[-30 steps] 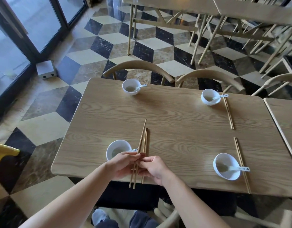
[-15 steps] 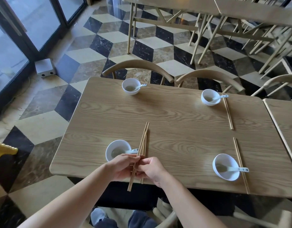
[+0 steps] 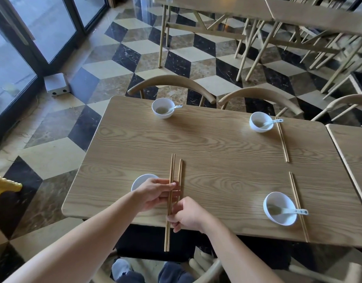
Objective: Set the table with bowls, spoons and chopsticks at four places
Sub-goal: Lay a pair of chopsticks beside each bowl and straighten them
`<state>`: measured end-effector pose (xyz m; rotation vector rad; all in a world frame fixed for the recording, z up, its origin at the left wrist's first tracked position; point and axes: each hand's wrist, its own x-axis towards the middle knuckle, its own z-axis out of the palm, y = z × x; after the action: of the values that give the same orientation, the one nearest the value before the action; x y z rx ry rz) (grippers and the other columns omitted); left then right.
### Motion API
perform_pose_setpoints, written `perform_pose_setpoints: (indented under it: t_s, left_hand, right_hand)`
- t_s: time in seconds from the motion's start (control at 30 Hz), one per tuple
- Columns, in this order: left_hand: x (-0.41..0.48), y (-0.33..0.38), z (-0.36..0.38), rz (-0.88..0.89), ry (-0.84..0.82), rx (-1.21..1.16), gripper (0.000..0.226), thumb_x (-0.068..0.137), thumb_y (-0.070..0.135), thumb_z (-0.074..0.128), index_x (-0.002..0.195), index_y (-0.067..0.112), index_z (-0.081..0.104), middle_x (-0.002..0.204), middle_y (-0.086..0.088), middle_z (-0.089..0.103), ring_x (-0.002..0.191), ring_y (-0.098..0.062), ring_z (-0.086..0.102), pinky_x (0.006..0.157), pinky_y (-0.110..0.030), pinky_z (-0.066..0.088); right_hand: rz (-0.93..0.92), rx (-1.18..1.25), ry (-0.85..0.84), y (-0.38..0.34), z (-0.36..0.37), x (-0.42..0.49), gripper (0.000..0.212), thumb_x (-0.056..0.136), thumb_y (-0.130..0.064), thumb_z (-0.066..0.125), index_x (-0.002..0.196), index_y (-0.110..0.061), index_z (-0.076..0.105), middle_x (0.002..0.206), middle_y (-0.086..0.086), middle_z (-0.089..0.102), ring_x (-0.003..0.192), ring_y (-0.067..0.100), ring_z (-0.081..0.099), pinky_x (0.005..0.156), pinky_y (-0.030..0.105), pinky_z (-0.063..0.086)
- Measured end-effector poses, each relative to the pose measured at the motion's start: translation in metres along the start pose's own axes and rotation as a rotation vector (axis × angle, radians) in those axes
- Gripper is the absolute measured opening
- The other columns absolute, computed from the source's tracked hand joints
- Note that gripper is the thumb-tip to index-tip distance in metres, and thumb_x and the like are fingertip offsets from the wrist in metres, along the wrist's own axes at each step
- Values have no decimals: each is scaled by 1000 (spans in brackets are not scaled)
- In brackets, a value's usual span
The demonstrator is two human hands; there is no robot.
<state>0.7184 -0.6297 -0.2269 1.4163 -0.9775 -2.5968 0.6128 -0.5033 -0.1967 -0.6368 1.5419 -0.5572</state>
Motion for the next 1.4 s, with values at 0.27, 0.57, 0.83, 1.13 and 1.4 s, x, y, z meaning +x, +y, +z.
perform_pose_setpoints:
  t_s: [0.27, 0.57, 0.83, 1.13, 1.4]
  left_hand:
    - [6, 13, -1, 59, 27, -74, 18, 93, 2, 62, 107, -9, 66, 105, -24, 75, 94, -32, 75, 71, -35, 62]
    - [44, 75, 21, 188, 101, 100, 41, 94, 32, 66, 115, -4, 66, 109, -17, 73, 97, -25, 73, 84, -34, 60]
    - [133, 111, -108, 303, 791, 1357, 70, 96, 52, 47, 152, 11, 33, 162, -17, 25, 150, -35, 21, 118, -43, 24]
    - [184, 70, -160, 364, 1118, 1381, 84, 88, 67, 29, 157, 18, 23, 166, -11, 16, 154, -34, 2, 123, -45, 1]
    - [184, 71, -158, 402, 1157, 1326, 84, 84, 63, 38, 154, 16, 33, 165, -12, 22, 152, -36, 6, 122, -47, 5]
  right_hand:
    - [-20, 377, -30, -1, -5, 3, 3, 87, 1, 69, 86, 2, 67, 72, 11, 63, 60, 21, 64, 58, 30, 58]
    - [-6, 398, 151, -35, -64, 36, 15, 86, 7, 67, 99, 9, 60, 80, 18, 64, 65, 26, 62, 58, 32, 59]
    - [47, 302, 415, -64, -156, 151, 17, 85, 7, 68, 97, 2, 57, 78, 12, 58, 61, 20, 61, 48, 26, 57]
    - [68, -14, 552, -91, -190, 283, 28, 85, 5, 64, 65, -10, 51, 66, 10, 52, 50, 20, 53, 46, 25, 57]
    - [174, -249, 639, -113, -189, 308, 34, 81, -1, 62, 51, -11, 51, 54, 9, 57, 54, 31, 67, 43, 24, 48]
